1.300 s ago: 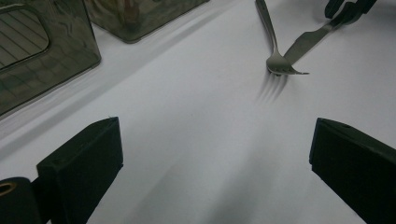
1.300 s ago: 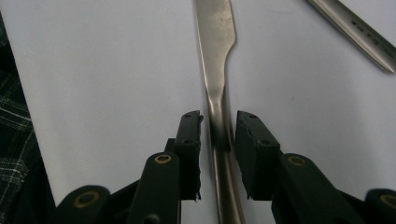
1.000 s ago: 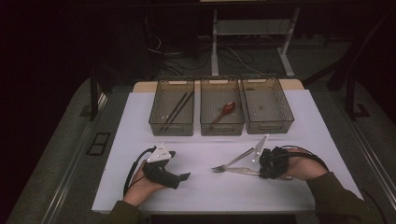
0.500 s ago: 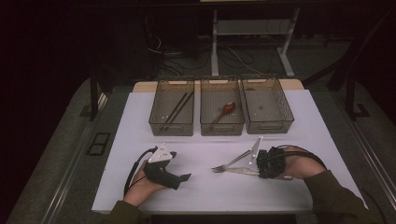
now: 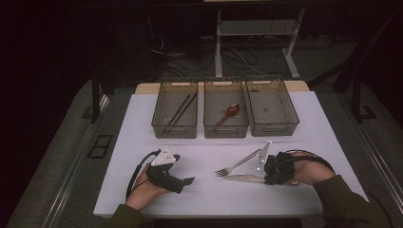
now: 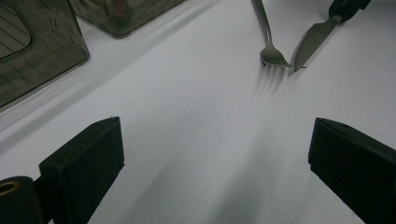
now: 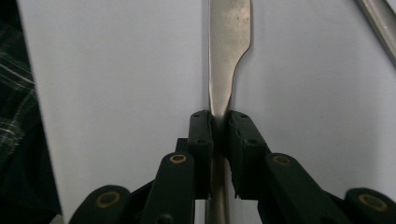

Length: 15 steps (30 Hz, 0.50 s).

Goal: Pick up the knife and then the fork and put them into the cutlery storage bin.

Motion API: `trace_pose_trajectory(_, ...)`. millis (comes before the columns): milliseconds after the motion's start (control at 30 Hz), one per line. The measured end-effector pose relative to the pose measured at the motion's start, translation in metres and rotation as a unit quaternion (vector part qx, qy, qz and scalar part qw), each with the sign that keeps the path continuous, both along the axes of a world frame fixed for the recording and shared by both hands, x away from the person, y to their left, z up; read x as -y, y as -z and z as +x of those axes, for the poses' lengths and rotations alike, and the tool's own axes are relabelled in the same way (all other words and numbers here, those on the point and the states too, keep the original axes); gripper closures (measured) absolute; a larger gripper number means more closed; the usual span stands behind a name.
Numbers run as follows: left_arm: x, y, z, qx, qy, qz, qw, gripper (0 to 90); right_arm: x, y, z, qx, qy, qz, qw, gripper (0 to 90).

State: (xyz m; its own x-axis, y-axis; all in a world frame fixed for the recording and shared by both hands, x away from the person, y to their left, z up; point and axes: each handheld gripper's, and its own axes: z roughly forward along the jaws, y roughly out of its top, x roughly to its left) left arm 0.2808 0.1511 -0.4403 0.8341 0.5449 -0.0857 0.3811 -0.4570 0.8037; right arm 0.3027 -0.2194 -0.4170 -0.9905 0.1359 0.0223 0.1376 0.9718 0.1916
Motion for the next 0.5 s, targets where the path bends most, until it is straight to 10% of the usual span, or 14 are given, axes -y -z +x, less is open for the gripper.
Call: trace_pose_trajectory(500, 0.0, 0.0, 0.0, -0.001, -0.002, -0.005, 1.0, 2.6, 0.025, -0.014, 0.002, 0.002, 0.046, 0.082, 0.9956, 78.8)
